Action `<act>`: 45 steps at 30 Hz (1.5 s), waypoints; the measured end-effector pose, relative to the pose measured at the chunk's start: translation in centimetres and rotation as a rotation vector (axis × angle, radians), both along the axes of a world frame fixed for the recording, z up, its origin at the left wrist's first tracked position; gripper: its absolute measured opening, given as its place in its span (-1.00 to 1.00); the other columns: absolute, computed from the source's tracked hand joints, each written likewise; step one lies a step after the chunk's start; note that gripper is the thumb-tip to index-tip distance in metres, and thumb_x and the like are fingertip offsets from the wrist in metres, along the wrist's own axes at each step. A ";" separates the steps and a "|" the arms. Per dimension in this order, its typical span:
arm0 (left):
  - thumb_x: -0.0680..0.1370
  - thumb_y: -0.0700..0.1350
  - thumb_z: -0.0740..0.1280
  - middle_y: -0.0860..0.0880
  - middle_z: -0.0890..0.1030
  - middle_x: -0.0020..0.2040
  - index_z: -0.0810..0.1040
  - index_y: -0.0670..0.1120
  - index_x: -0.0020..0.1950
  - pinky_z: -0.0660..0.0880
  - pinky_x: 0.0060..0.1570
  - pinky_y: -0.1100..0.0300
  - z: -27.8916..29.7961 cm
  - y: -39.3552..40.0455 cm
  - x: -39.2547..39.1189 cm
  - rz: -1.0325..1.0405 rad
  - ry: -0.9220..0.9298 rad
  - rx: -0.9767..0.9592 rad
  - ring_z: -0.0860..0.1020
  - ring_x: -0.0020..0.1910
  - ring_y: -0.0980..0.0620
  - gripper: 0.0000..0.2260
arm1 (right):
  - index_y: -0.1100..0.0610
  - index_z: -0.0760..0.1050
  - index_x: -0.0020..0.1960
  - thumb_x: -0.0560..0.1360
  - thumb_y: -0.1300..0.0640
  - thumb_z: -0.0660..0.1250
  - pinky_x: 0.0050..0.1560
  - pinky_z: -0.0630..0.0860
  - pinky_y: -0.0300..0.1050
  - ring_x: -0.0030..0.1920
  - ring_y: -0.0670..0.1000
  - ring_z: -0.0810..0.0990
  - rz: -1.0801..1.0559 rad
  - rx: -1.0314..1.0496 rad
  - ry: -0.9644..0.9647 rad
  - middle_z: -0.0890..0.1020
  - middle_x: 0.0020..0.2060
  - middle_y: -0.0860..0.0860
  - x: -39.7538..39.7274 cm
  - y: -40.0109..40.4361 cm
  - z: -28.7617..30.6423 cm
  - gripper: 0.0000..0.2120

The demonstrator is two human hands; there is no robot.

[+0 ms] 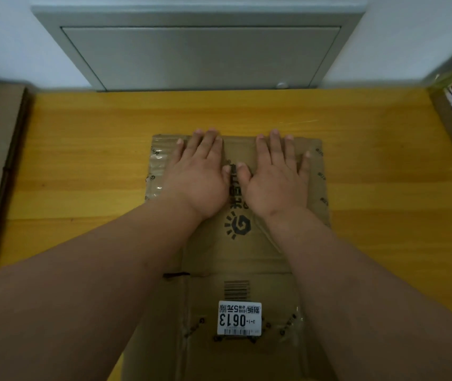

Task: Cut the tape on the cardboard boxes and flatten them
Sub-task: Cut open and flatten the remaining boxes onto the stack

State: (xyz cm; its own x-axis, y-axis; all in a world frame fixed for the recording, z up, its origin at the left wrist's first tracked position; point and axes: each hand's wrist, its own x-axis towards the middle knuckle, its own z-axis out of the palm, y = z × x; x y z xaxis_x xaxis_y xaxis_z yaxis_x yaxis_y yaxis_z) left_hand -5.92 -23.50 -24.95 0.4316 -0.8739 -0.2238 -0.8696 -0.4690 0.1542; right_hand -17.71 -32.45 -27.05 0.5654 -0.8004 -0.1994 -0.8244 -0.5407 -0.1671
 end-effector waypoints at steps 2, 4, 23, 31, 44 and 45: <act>0.62 0.16 -0.20 -0.05 -0.19 0.62 -0.13 -0.09 0.61 -0.26 0.51 -0.04 -0.1 2.3 -2.0 -0.043 -0.012 -0.020 -0.24 0.59 -0.04 -0.39 | -0.02 -0.13 0.61 0.59 -0.27 -0.15 0.50 -0.32 0.24 0.58 0.05 -0.26 0.011 0.023 0.029 -0.17 0.60 -0.02 -0.2 0.0 0.3 -0.34; 0.61 0.19 -0.26 -0.03 -0.27 0.61 -0.23 -0.05 0.60 -0.29 0.52 -0.02 -0.5 5.0 -3.3 -0.054 0.019 0.026 -0.31 0.57 -0.01 -0.39 | -0.02 -0.20 0.61 0.61 -0.25 -0.14 0.50 -0.34 0.24 0.57 0.05 -0.31 0.022 0.069 0.074 -0.24 0.59 -0.01 -0.1 -0.3 0.9 -0.35; 0.57 0.26 -0.31 0.04 -0.33 0.58 -0.35 0.03 0.55 -0.31 0.51 -0.08 -1.5 11.4 -7.0 -0.023 0.024 0.020 -0.37 0.54 0.02 -0.39 | -0.04 -0.26 0.59 0.64 -0.19 -0.14 0.47 -0.41 0.23 0.53 0.05 -0.41 0.040 0.051 0.074 -0.34 0.56 -0.04 -5.6 7.0 1.3 -0.39; 0.55 0.26 -0.35 0.04 -0.45 0.53 -0.41 0.01 0.54 -0.41 0.47 -0.10 -1.6 10.7 -6.8 -0.040 0.030 0.073 -0.47 0.49 0.01 -0.37 | -0.07 -0.17 0.60 0.59 -0.26 -0.28 0.51 -0.30 0.23 0.56 0.05 -0.34 0.019 -0.009 0.046 -0.23 0.59 -0.04 -10.3 13.6 0.5 -0.38; 0.54 0.31 -0.37 0.10 -0.36 0.56 -0.38 0.07 0.54 -0.39 0.46 -0.10 -2.0 16.0 -9.9 -0.115 -0.060 0.064 -0.41 0.52 0.05 -0.37 | -0.12 -0.04 0.59 0.58 -0.31 -0.22 0.50 -0.29 0.27 0.58 0.09 -0.27 0.099 -0.005 0.050 -0.15 0.59 -0.01 -13.7 16.8 1.0 -0.37; 0.54 0.31 -0.36 0.11 -0.35 0.56 -0.35 0.06 0.55 -0.37 0.47 -0.10 -2.0 16.1 -10.0 -0.104 -0.065 0.057 -0.39 0.53 0.06 -0.36 | -0.12 -0.04 0.60 0.57 -0.32 -0.22 0.50 -0.26 0.27 0.58 0.09 -0.27 0.107 0.008 0.054 -0.15 0.59 -0.01 -14.0 17.0 0.7 -0.36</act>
State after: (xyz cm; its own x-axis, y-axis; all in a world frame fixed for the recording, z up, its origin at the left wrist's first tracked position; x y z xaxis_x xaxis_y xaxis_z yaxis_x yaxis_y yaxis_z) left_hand -15.90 -7.44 -26.96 0.3542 -0.9015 -0.2487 -0.9214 -0.3819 0.0719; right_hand -31.71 -15.48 -26.32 0.6356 -0.7344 -0.2380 -0.7702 -0.6247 -0.1290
